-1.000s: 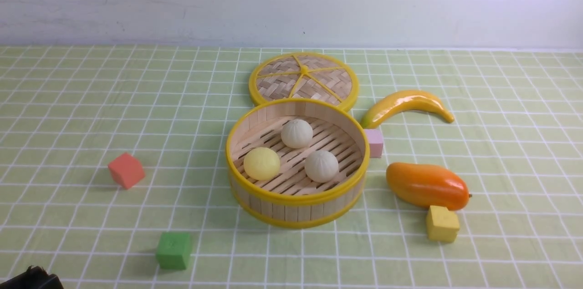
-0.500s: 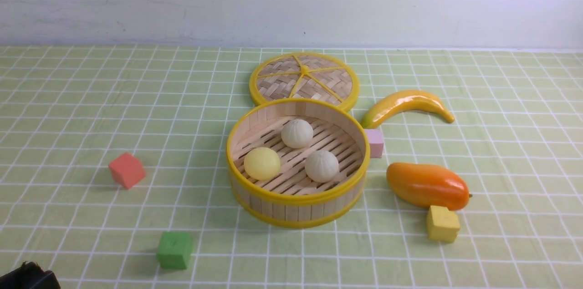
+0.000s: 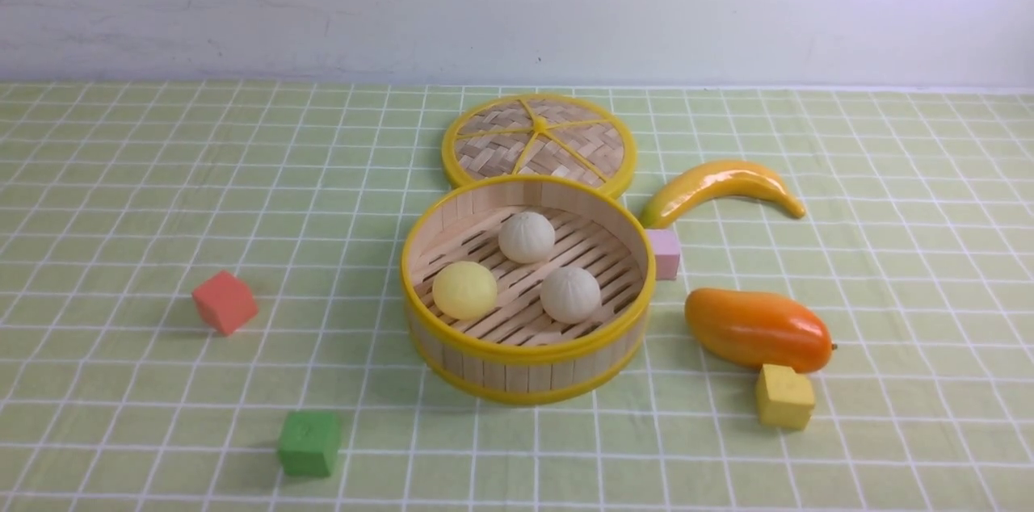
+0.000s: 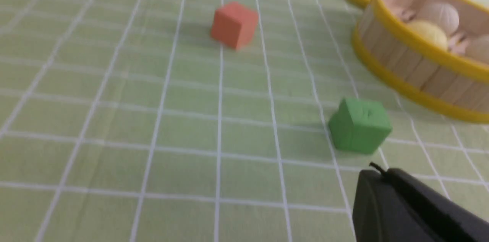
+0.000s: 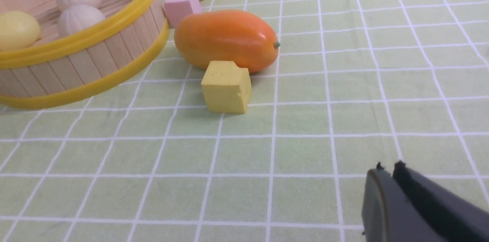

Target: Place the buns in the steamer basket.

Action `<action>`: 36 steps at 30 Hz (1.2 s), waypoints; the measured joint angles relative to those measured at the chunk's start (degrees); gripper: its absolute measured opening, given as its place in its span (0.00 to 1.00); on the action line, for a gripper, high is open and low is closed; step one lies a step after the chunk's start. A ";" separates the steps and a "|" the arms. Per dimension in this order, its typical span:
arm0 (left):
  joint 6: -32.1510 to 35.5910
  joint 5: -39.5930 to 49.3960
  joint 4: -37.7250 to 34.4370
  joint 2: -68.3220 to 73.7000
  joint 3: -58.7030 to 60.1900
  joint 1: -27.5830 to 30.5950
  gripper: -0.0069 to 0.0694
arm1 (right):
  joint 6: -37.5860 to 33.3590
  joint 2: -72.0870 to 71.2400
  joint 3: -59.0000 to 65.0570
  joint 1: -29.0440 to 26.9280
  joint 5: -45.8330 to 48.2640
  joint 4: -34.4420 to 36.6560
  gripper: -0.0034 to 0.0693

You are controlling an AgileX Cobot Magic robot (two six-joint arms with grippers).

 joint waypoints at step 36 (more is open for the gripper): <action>0.00 0.40 -3.28 0.00 0.00 -0.06 0.07 | 0.00 0.00 0.00 -0.05 0.00 -0.05 0.16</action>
